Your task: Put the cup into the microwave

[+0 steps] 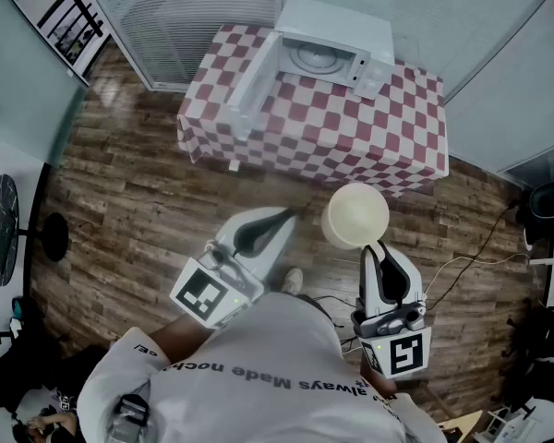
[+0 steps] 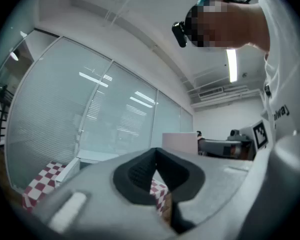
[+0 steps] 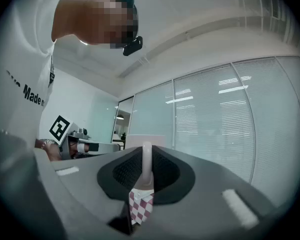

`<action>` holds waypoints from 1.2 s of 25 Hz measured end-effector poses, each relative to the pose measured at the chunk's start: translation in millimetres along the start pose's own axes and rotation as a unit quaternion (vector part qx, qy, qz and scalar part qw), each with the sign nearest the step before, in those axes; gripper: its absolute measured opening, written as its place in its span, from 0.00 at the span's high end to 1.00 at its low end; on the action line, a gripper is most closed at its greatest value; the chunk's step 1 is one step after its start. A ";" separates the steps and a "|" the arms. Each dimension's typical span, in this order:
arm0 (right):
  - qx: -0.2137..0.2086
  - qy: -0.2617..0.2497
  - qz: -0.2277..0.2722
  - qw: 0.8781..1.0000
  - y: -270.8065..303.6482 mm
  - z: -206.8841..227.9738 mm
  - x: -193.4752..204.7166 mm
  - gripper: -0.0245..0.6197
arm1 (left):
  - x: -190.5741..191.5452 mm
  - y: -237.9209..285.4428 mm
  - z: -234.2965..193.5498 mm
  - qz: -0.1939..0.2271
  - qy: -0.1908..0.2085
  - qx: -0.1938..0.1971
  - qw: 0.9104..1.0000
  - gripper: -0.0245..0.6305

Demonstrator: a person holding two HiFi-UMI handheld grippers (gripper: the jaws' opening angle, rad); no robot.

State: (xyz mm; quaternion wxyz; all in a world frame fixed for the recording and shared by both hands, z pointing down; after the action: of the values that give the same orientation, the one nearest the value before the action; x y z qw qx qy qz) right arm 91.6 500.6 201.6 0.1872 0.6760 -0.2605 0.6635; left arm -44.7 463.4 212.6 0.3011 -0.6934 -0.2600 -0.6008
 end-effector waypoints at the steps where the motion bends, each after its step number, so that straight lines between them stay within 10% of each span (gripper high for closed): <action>1: -0.001 0.000 0.001 1.000 -0.5 0.5 -0.4 0.90 | 0.2 0.1 0.6 0.000 0.000 0.000 1.000 0.96; 30: -0.028 -0.002 0.001 1.000 -47.3 75.9 7.7 0.90 | 30.0 58.2 56.9 -0.009 -0.008 -0.025 1.000 0.96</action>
State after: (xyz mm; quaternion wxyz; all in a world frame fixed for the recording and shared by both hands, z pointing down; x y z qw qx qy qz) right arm 180.6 492.0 209.9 0.2048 0.6718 -0.2796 0.6547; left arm 40.1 465.1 230.6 0.2759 -0.7032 -0.2538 -0.6042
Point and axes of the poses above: the fingertips, and each gripper's own axes: y forward along the fingers, z to its right, x out of its underside, the point moved 2 cm from there along -y, backward along the fingers, and after that the axes turned 1 degree about y, right-handed, at the moved point
